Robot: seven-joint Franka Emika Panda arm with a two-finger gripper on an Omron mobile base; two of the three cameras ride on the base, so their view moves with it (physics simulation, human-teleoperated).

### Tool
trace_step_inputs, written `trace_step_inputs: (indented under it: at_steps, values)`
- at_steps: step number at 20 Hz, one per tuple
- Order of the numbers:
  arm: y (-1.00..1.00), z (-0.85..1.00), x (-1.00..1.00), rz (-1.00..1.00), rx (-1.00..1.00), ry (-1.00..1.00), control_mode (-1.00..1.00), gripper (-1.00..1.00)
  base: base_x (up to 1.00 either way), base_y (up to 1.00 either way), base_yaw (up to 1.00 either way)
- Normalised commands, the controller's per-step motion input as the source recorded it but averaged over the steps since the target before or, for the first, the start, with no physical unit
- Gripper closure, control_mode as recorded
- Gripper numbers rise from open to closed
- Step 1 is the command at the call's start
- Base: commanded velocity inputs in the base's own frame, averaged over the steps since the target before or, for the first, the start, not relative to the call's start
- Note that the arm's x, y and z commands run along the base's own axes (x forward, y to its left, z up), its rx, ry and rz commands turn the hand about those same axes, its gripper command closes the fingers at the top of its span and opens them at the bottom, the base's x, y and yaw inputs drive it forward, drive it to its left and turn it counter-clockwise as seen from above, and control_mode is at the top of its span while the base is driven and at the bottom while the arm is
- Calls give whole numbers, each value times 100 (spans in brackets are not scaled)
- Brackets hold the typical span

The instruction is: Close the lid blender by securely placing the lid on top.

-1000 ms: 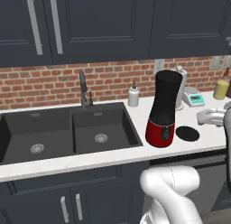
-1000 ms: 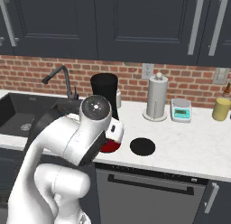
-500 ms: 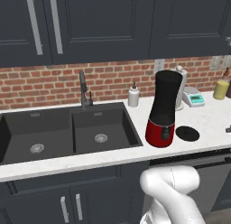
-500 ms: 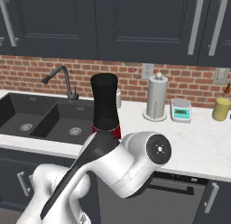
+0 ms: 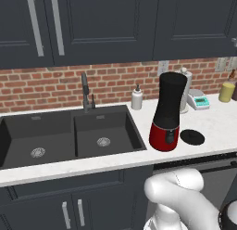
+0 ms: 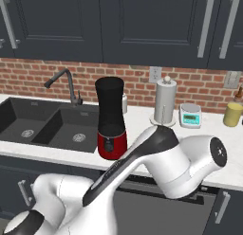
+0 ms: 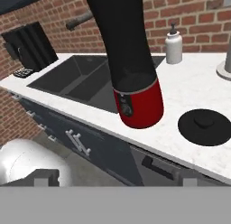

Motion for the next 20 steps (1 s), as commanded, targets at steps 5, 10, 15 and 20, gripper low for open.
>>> trace_step_inputs:
  at_steps: [5, 10, 15, 20]
  values:
    - [6, -14, 28, 18, -3, -1, -100, -100, 0, 0, 0]
    - [21, -35, 52, 15, 0, -6, -100, -100, 0, 0, 0]
    - [23, -38, 55, 18, 0, -11, -100, -100, 0, 0, 0]
    - [18, -26, 54, 18, 0, -10, -100, -100, 0, 0, 0]
